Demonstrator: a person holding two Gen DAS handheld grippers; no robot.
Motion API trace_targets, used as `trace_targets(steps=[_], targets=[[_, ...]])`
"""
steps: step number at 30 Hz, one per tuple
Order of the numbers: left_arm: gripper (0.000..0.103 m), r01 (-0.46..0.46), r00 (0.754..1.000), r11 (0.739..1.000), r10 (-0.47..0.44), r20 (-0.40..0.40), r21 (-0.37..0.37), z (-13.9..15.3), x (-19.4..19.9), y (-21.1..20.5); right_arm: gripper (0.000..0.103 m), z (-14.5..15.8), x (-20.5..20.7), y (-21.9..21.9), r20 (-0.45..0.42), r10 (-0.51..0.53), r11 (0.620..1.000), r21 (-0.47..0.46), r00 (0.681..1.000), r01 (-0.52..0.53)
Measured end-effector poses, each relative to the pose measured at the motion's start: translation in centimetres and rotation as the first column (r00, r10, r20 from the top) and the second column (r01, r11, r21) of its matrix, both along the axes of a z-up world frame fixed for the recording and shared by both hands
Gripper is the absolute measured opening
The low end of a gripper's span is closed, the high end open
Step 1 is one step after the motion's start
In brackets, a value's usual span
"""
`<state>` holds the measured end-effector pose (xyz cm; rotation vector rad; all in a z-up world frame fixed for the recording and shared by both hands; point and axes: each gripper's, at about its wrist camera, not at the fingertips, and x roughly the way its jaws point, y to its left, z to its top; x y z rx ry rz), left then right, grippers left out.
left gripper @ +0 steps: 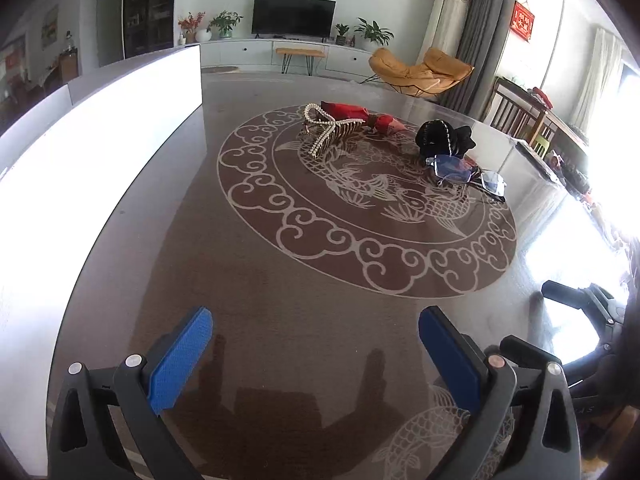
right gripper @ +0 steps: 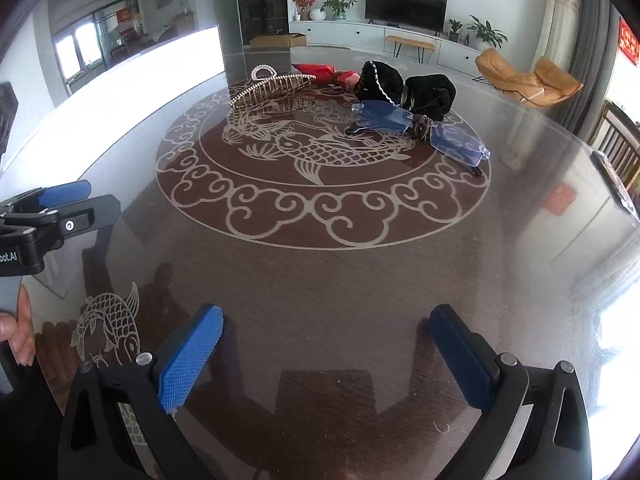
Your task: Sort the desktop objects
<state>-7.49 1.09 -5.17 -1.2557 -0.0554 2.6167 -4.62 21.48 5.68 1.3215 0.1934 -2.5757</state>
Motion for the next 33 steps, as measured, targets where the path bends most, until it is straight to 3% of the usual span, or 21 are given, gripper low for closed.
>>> trace_targets(steps=[3, 9, 14, 33], targets=[[0.103, 0.019, 0.999, 1.0, -0.019, 0.043, 0.002, -0.9, -0.5, 0.3, 0.103, -0.1, 0.1, -0.1, 0.0, 0.0, 1.0, 0.002, 1.0, 0.0], [0.103, 0.036, 0.998, 0.998, -0.034, 0.046, -0.05, -0.9, -0.5, 1.1, 0.103, -0.1, 0.1, -0.1, -0.001, 0.0, 1.0, 0.002, 1.0, 0.0], [0.103, 0.038, 0.998, 0.988, -0.031, 0.054, -0.153, -1.2, -0.6, 2.5, 0.103, -0.1, 0.1, -0.1, -0.001, 0.0, 1.0, 0.002, 1.0, 0.0], [0.103, 0.037, 0.998, 0.988, -0.029, 0.051, -0.149, -1.2, -0.5, 2.4, 0.103, -0.1, 0.1, -0.1, 0.0, 0.0, 1.0, 0.002, 1.0, 0.0]])
